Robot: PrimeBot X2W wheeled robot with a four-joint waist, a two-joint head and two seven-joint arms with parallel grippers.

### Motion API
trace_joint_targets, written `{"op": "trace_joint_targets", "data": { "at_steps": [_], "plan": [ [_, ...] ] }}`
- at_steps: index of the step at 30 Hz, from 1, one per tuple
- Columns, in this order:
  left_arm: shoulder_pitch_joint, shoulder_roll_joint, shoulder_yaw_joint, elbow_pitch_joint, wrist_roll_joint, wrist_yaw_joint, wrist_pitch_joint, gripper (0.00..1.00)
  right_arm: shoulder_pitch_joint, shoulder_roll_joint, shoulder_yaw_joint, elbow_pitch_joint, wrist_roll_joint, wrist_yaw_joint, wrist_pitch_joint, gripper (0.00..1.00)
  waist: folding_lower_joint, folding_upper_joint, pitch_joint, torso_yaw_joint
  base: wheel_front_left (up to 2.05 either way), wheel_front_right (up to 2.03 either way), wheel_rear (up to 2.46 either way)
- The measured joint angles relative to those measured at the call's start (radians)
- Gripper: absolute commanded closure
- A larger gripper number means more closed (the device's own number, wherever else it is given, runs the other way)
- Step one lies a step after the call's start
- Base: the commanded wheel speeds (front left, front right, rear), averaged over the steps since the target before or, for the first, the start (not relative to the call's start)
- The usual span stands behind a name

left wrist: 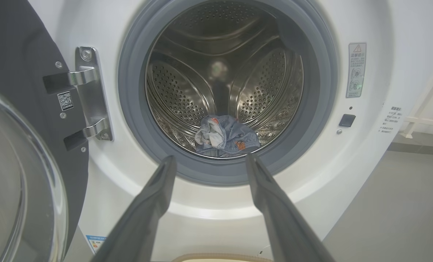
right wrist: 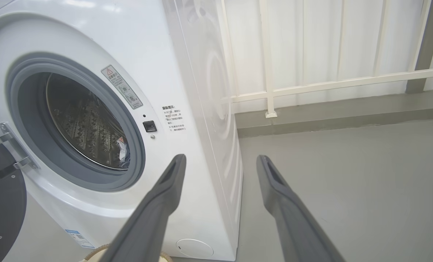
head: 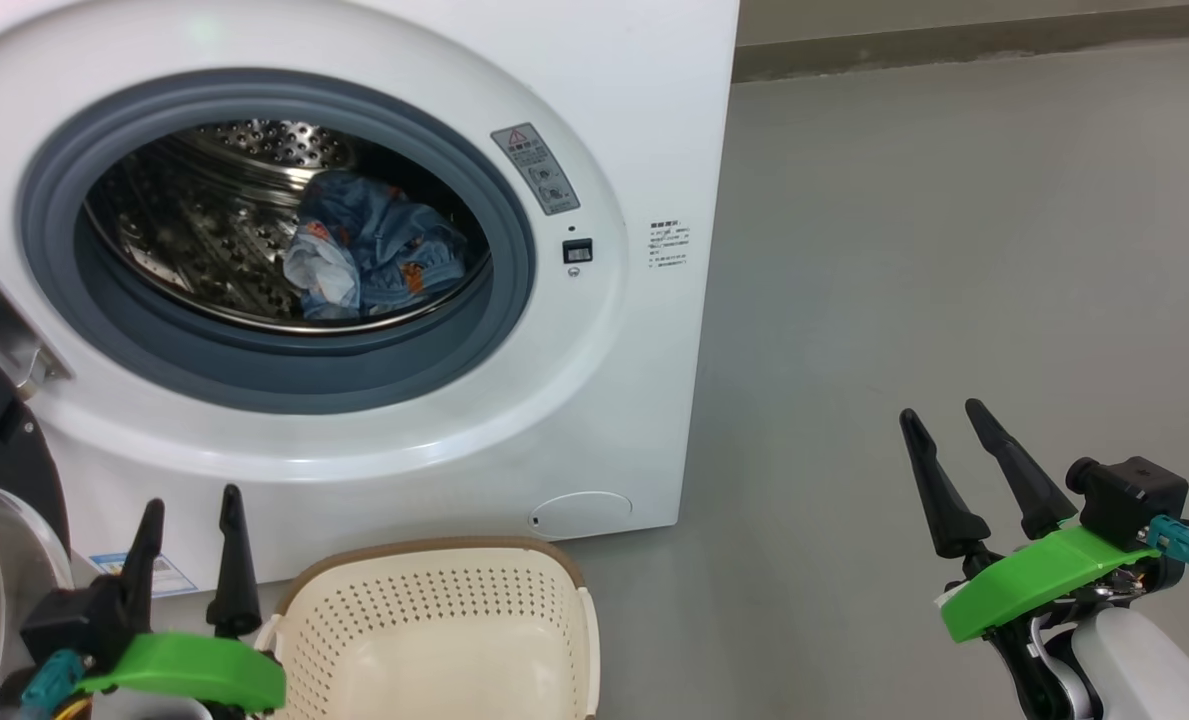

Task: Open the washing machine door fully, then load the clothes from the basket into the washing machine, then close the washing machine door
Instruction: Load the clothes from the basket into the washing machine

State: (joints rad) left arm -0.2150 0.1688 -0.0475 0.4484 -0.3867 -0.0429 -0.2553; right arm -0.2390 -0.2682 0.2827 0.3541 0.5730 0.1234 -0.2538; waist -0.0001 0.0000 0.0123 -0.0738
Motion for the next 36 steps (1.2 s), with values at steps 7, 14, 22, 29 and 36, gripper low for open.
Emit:
{"op": "trace_joint_targets", "data": {
  "at_steps": [7, 14, 22, 29, 36],
  "plan": [
    [0.042, -0.009, 0.009, -0.06, 0.001, 0.0, 0.0, 0.0, 0.001, -0.002, -0.005, -0.01, 0.0, 0.0, 0.0, 0.0, 0.0, 0.0, 0.007, 0.004, 0.0, 0.0, 0.0],
    [0.064, -0.013, 0.008, -0.078, 0.012, 0.0, 0.0, 0.0, 0.001, -0.002, -0.008, -0.012, 0.0, 0.0, 0.0, 0.0, 0.0001, 0.0, 0.011, 0.001, 0.0, 0.0, 0.0],
    [0.075, -0.015, 0.009, -0.088, 0.022, 0.0, 0.0, 0.0, 0.001, -0.004, -0.008, -0.014, 0.0, 0.0, 0.0, 0.0, 0.0001, 0.0, 0.016, -0.002, 0.0, 0.0, 0.0],
    [0.075, -0.015, 0.009, -0.093, 0.046, 0.0, 0.0, 0.0, 0.001, -0.004, -0.008, -0.015, 0.0, 0.0, 0.0, 0.0, 0.0001, 0.0, 0.021, -0.004, 0.0, 0.0, 0.0],
    [0.075, -0.024, 0.017, -0.093, 0.046, -0.002, 0.0, 0.0, 0.0, -0.004, -0.008, -0.015, 0.0, 0.0, 0.0, 0.0, 0.0001, 0.0, 0.026, -0.004, 0.0, 0.0, 0.0]
  ]
}}
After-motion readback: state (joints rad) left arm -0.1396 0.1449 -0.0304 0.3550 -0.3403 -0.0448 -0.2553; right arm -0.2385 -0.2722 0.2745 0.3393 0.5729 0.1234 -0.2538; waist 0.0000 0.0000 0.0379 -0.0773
